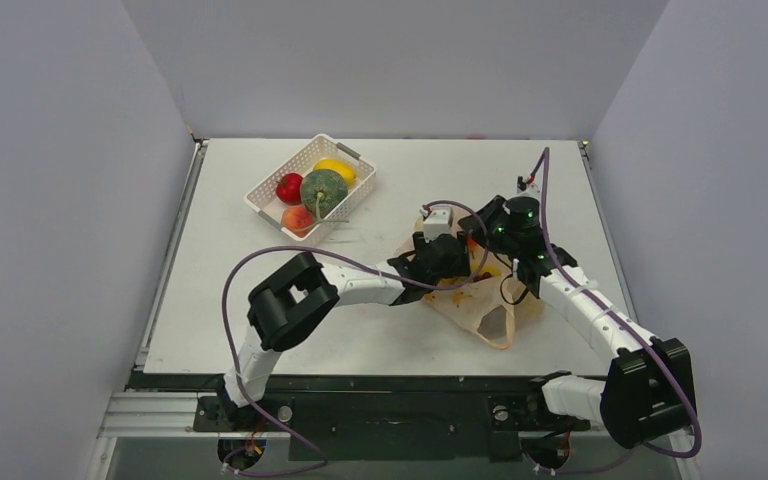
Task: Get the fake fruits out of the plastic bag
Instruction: Take out the fake fruit from the plastic bag, then place the fake fruit in the bin.
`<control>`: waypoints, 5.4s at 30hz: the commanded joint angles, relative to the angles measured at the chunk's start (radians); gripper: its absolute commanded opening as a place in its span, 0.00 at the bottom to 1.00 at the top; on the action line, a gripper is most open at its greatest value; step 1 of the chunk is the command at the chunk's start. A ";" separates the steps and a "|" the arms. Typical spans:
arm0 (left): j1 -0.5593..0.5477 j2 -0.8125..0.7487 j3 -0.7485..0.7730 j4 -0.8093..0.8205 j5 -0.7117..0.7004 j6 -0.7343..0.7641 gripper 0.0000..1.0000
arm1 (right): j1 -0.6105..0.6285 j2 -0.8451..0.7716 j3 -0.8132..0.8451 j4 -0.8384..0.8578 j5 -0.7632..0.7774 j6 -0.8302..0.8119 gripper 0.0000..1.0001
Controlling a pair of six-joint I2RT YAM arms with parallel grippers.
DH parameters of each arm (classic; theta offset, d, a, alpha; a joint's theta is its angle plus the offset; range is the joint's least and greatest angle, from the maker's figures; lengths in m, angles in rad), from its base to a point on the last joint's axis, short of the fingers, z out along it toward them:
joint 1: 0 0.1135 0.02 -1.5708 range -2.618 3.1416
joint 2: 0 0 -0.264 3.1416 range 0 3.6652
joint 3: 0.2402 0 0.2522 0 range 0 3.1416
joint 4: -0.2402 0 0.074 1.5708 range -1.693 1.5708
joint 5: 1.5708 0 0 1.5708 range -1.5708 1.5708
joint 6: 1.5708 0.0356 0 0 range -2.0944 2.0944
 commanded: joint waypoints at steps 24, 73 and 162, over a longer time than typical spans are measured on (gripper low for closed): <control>0.156 -0.160 -0.118 0.114 0.693 -0.069 0.00 | 0.034 -0.205 -0.098 -0.161 0.038 -0.190 0.55; 0.190 -0.672 -0.540 0.196 1.241 -0.301 0.00 | -0.009 -0.173 -0.233 -0.097 0.270 -0.124 0.12; 0.711 -0.245 0.365 -0.500 0.480 0.203 0.73 | 0.121 -0.294 -0.140 -0.321 0.266 -0.311 0.18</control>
